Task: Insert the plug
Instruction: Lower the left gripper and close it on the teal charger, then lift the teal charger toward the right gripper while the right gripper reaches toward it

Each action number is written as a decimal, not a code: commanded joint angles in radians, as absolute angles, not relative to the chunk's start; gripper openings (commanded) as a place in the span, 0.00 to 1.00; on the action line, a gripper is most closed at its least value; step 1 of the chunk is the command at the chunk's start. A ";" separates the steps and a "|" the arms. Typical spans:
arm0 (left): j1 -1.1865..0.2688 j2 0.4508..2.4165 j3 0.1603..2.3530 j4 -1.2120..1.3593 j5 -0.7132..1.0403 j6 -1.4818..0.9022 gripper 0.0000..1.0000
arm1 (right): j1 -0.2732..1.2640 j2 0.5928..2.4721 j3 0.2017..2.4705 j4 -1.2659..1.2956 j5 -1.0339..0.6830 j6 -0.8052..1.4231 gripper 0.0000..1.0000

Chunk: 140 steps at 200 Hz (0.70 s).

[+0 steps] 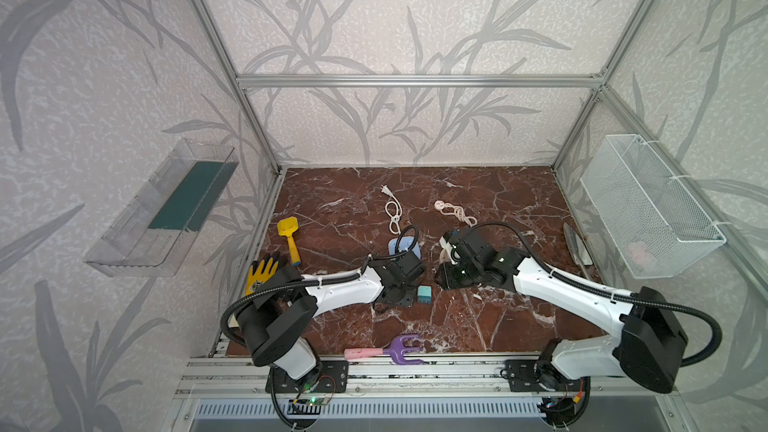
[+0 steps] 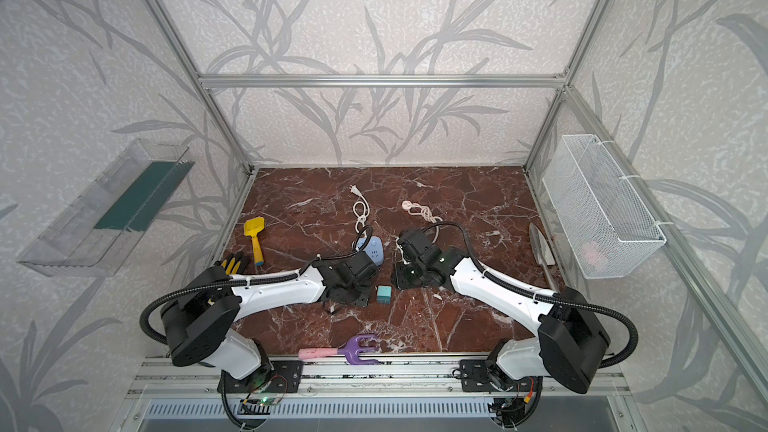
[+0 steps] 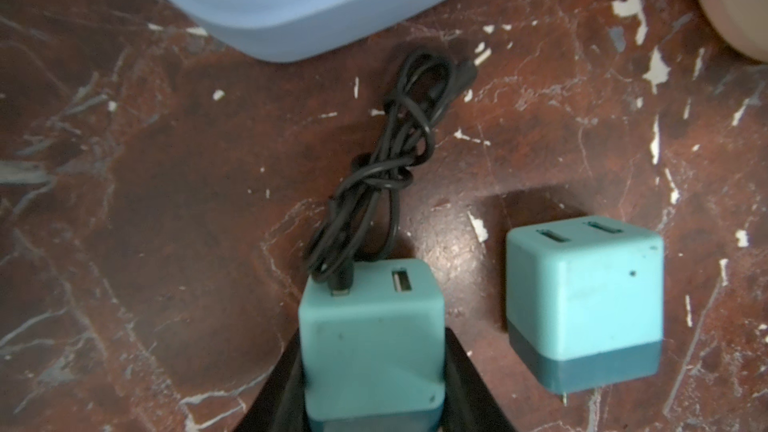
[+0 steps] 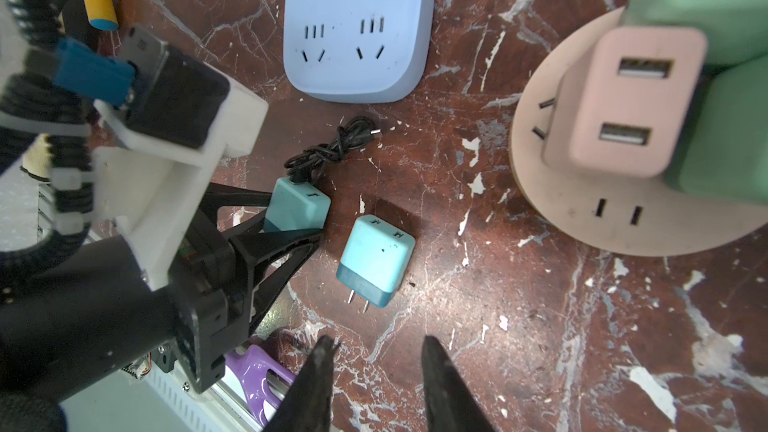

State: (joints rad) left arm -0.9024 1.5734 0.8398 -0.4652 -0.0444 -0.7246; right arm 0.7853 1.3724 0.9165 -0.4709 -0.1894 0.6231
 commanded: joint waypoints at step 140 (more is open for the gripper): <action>-0.609 1.306 1.110 -0.689 0.930 -0.350 0.00 | 0.546 1.142 0.839 -0.202 -0.870 0.522 0.68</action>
